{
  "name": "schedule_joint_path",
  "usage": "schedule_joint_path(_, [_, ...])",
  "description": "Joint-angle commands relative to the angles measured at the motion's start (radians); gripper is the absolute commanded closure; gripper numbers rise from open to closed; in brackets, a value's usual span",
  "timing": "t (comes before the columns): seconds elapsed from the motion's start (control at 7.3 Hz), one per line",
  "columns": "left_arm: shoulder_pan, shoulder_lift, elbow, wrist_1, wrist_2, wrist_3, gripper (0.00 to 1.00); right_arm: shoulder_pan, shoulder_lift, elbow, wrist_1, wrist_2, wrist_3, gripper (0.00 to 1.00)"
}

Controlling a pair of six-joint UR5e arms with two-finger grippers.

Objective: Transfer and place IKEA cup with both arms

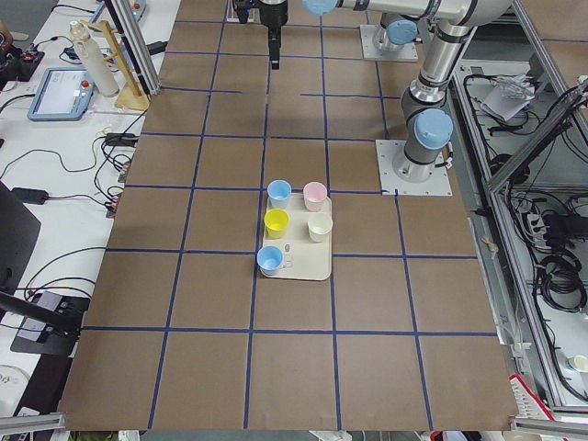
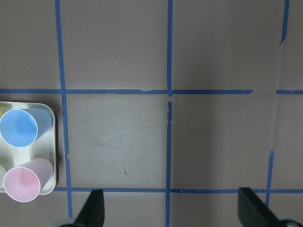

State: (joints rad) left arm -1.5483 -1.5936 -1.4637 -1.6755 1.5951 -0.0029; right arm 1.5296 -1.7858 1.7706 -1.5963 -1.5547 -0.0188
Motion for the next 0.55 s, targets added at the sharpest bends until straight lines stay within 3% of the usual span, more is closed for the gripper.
schedule_joint_path(0.0, [-0.031, 0.006, -0.012, 0.000, 0.057, -0.032, 0.00, 0.000, 0.000, 0.001, 0.001, 0.008, 0.000, 0.00])
schedule_joint_path(0.41, [-0.047, 0.038, -0.058, -0.001, 0.039, -0.060, 0.00, 0.003, -0.004, 0.001, -0.001, 0.007, 0.000, 0.00])
